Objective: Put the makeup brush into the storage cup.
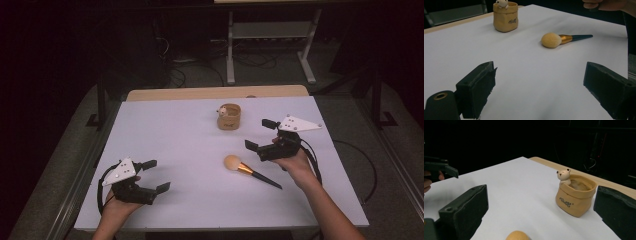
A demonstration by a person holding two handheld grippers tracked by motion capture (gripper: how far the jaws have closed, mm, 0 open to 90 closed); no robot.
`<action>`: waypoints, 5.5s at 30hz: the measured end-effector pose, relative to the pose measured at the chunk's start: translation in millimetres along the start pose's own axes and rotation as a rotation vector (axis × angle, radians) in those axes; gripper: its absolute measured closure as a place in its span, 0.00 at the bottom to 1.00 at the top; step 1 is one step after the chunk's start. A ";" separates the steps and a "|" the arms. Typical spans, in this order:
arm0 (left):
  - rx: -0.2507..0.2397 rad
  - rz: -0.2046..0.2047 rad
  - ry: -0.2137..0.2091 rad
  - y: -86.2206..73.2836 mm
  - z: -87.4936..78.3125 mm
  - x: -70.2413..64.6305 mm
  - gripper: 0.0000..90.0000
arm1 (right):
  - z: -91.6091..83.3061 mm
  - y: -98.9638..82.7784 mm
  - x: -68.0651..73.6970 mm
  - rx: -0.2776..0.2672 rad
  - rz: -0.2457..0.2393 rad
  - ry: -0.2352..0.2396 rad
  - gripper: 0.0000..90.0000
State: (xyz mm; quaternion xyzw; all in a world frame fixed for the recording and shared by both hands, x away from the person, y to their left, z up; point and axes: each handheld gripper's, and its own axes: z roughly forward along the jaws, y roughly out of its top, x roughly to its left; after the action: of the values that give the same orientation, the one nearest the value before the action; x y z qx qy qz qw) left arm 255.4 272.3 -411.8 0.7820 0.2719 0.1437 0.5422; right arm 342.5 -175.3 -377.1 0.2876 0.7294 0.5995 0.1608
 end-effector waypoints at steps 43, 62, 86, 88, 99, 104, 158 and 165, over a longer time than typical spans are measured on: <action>0.002 0.005 -0.003 0.6 -0.6 0.3 0.11 | 32.8 9.5 0.5 0.191 -0.038 0.006 0.00; -0.002 -0.002 -0.002 0.1 0.8 0.7 0.11 | 32.2 13.2 5.2 0.374 -0.058 0.007 0.00; 0.002 0.006 -0.013 1.1 1.7 1.0 0.11 | 40.4 8.6 18.1 0.556 -0.119 0.030 0.02; 0.007 0.012 -0.020 1.0 3.5 1.0 0.11 | 40.1 8.7 17.0 0.565 -0.119 0.032 0.02; 0.003 0.009 -0.018 0.8 3.9 1.7 0.11 | 42.1 3.8 14.1 0.636 -0.081 0.050 0.03; 0.002 0.009 -0.022 0.9 4.5 1.4 0.11 | 44.5 0.6 14.0 0.670 -0.073 0.065 0.04; -0.002 0.007 -0.021 1.8 2.6 2.1 0.11 | 75.5 -30.7 23.6 0.936 -0.099 0.083 0.38; -0.003 0.007 -0.021 1.8 2.7 2.1 0.11 | 77.1 -32.9 24.0 0.945 -0.110 0.084 0.44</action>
State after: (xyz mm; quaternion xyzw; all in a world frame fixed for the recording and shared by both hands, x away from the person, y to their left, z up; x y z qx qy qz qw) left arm 258.9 271.0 -411.3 0.7837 0.2631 0.1377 0.5456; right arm 360.9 -104.1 -424.0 0.2657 0.9422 0.2036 0.0146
